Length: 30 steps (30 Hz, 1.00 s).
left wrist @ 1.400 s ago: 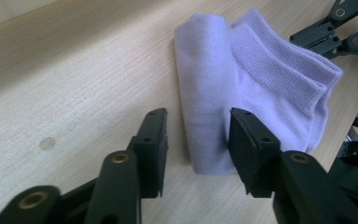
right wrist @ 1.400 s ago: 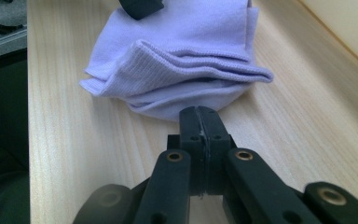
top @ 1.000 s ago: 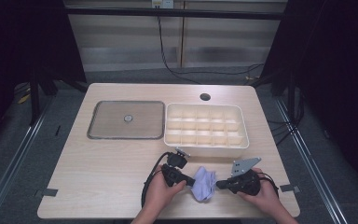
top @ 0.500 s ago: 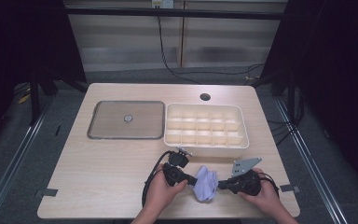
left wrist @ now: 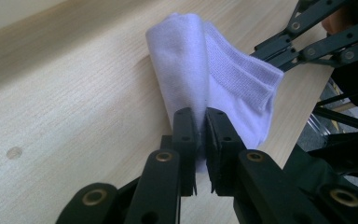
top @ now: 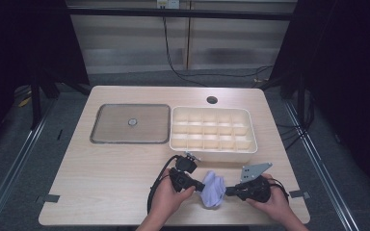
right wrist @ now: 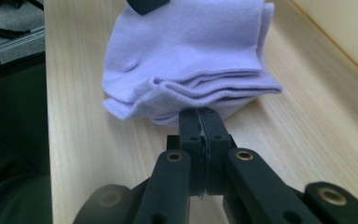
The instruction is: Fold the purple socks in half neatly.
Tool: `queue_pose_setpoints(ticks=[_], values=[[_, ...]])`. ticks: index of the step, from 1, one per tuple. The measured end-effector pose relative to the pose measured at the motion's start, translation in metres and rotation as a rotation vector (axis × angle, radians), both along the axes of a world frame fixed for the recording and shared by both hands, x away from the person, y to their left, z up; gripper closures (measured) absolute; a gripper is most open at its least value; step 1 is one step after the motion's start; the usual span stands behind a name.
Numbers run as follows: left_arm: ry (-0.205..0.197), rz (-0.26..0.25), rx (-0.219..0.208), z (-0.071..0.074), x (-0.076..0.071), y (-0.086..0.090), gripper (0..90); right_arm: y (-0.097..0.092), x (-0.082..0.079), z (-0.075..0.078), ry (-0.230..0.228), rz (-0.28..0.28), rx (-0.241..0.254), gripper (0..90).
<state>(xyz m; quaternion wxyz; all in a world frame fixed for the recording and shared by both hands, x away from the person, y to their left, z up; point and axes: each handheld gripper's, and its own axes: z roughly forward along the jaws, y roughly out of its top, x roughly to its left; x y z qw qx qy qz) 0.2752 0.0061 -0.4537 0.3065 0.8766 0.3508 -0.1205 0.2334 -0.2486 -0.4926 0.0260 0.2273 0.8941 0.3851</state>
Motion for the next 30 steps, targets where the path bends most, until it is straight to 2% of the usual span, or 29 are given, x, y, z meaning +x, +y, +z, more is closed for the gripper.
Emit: queue_pose_setpoints(ticks=[8,15,30], values=[[-0.012,-0.01,0.004,0.003,-0.002,-0.005,82.7,0.004,0.0,-0.004,0.002,0.014,-0.016,89.5],[-0.021,-0.014,0.005,0.005,-0.004,-0.01,82.2,0.005,-0.001,-0.005,0.01,0.014,-0.012,89.5],[-0.015,-0.038,-0.005,0.007,-0.007,-0.018,82.2,0.008,0.0,-0.006,0.01,0.016,-0.009,89.9]])
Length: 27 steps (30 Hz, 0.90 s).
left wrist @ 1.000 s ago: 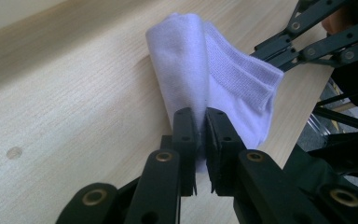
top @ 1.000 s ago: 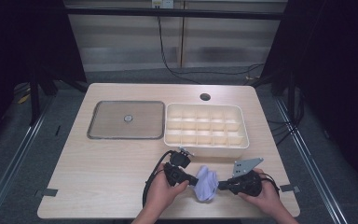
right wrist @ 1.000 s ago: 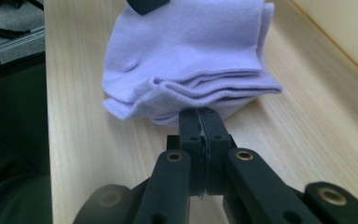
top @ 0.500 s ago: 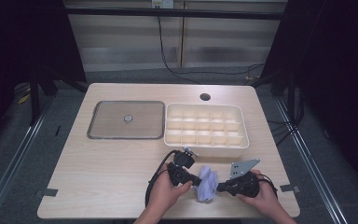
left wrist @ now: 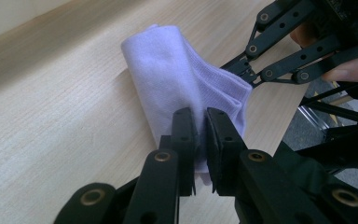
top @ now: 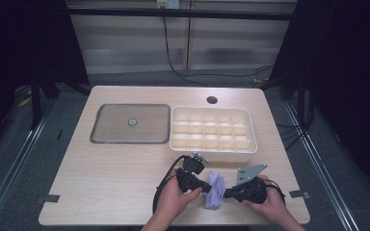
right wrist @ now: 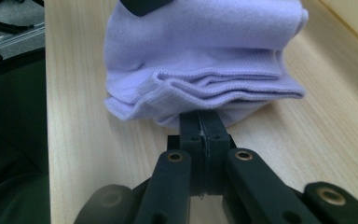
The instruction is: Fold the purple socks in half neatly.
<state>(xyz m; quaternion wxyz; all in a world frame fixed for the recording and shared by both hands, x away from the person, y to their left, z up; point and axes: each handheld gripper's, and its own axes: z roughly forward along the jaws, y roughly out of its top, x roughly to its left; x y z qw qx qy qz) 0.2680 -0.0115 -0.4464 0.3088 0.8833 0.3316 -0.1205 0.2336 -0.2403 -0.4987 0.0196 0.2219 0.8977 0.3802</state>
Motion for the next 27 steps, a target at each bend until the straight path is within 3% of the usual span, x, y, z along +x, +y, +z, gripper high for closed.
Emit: queue_pose_setpoints(ticks=[18,25,27], values=[[0.008,-0.004,-0.015,-0.005,-0.004,-0.009,82.4,0.007,-0.001,0.0,-0.006,0.005,-0.002,90.0],[0.006,-0.025,0.014,-0.01,-0.004,-0.013,82.0,0.004,-0.001,0.002,-0.011,0.004,-0.014,89.4],[0.006,-0.013,0.004,-0.01,-0.004,-0.012,81.9,0.0,0.0,0.003,-0.011,-0.003,0.0,89.7]])
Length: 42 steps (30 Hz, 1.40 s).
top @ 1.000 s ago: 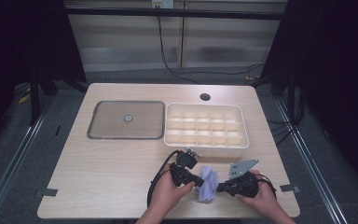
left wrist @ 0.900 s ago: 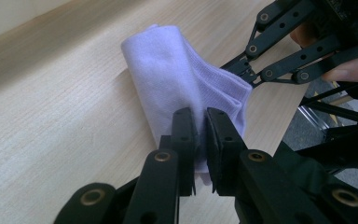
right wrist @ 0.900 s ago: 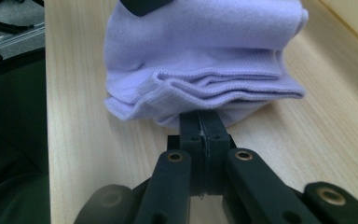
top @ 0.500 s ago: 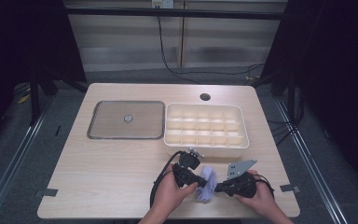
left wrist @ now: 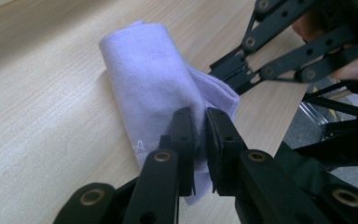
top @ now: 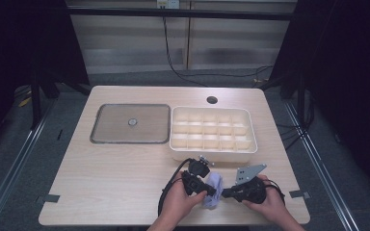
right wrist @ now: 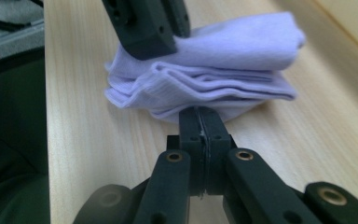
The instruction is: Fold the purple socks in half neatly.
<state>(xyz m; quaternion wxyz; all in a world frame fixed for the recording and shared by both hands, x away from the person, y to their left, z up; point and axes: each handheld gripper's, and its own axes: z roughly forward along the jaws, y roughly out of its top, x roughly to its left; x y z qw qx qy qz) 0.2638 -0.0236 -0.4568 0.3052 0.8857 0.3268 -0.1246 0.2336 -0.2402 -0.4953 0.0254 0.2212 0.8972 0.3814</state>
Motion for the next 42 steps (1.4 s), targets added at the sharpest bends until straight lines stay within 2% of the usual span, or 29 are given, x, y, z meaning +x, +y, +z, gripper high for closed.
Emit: queue_pose_setpoints(ticks=[9,19,33,42], values=[[-0.003,0.006,0.004,0.0,0.001,0.005,82.0,-0.007,0.002,0.005,-0.008,-0.03,0.015,89.9],[-0.004,0.006,0.004,0.002,-0.001,0.004,82.0,0.006,0.004,0.0,0.003,0.012,-0.002,90.0],[-0.015,0.058,-0.007,0.005,-0.001,0.016,81.2,0.026,0.012,-0.002,0.004,0.07,-0.003,90.0],[-0.013,0.074,0.005,-0.002,-0.004,0.019,79.5,0.036,0.015,-0.002,0.0,0.105,-0.018,90.0]])
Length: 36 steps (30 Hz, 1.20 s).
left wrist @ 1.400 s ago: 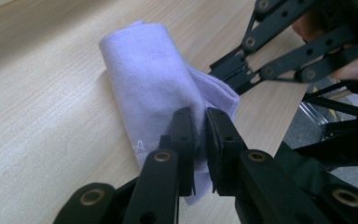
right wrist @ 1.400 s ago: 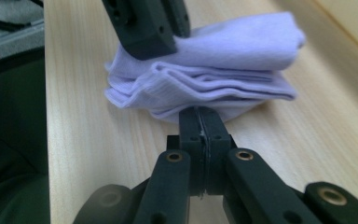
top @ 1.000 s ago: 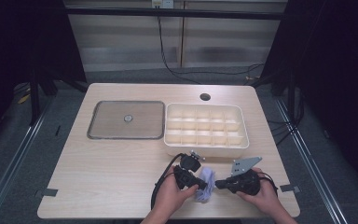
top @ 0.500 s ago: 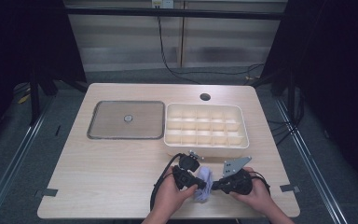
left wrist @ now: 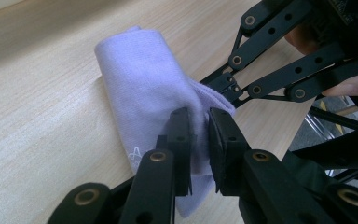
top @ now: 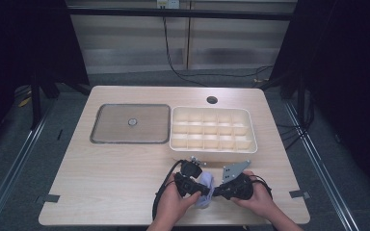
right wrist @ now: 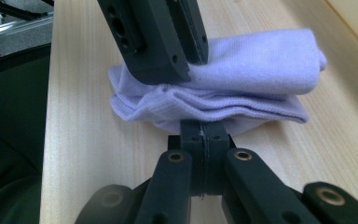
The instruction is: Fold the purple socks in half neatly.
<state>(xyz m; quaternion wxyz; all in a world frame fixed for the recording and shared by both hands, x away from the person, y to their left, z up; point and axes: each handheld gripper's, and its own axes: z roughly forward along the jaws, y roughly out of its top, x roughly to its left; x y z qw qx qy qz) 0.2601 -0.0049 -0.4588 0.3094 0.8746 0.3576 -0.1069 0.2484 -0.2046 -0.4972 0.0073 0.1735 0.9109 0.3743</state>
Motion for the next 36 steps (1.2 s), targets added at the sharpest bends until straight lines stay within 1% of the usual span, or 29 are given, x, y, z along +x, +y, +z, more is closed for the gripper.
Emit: queue_pose_setpoints(ticks=[1,2,5,11,12,13,14,16,17,21,24,25,28,29,32,36], values=[[-0.001,0.005,-0.005,-0.001,0.0,0.0,79.5,0.0,0.0,0.0,0.002,0.001,-0.001,90.0],[-0.004,-0.002,0.005,-0.001,0.001,0.002,79.7,0.0,0.001,0.001,0.003,0.0,-0.001,90.0],[-0.002,0.009,0.01,-0.003,0.002,0.004,79.8,-0.002,0.001,0.002,0.003,0.002,0.006,90.0],[-0.002,0.018,0.011,-0.004,0.002,0.004,80.2,-0.011,0.003,0.007,0.001,-0.036,0.026,90.0],[-0.006,0.016,0.008,-0.004,0.002,0.004,80.2,-0.012,0.003,0.007,0.009,-0.042,0.031,90.0],[-0.006,0.013,0.017,-0.003,0.002,0.004,80.2,-0.013,0.003,0.007,0.01,-0.046,0.034,90.0],[-0.008,0.011,0.016,-0.002,0.002,0.004,80.2,-0.013,0.004,0.007,0.011,-0.047,0.038,90.0],[-0.011,0.011,0.008,0.0,0.001,0.003,80.3,-0.011,0.004,0.006,0.007,-0.044,0.023,90.0],[-0.013,0.01,0.006,0.001,0.001,0.003,80.3,-0.01,0.003,0.005,0.015,-0.044,0.025,90.0],[-0.02,0.003,-0.001,0.004,0.0,0.0,80.2,-0.006,0.002,0.003,0.011,-0.03,0.011,90.0],[-0.009,0.003,0.003,-0.001,-0.001,-0.003,79.6,-0.004,0.002,0.001,0.012,-0.022,0.0,90.0],[-0.013,-0.011,0.013,-0.003,-0.001,-0.003,79.7,-0.004,0.002,0.002,0.009,-0.021,-0.003,90.0],[-0.005,-0.01,0.005,-0.006,-0.001,-0.003,79.7,-0.007,0.002,0.003,0.005,-0.028,-0.007,90.0],[-0.004,-0.004,0.001,-0.006,-0.001,-0.003,79.5,-0.009,0.003,0.003,0.01,-0.036,-0.004,90.0],[-0.012,-0.007,0.017,-0.007,-0.002,-0.005,79.2,-0.013,0.003,0.004,0.021,-0.058,0.008,90.0],[-0.016,-0.003,0.017,-0.009,-0.002,-0.006,79.2,-0.017,0.004,0.006,0.007,-0.068,0.018,90.0]])
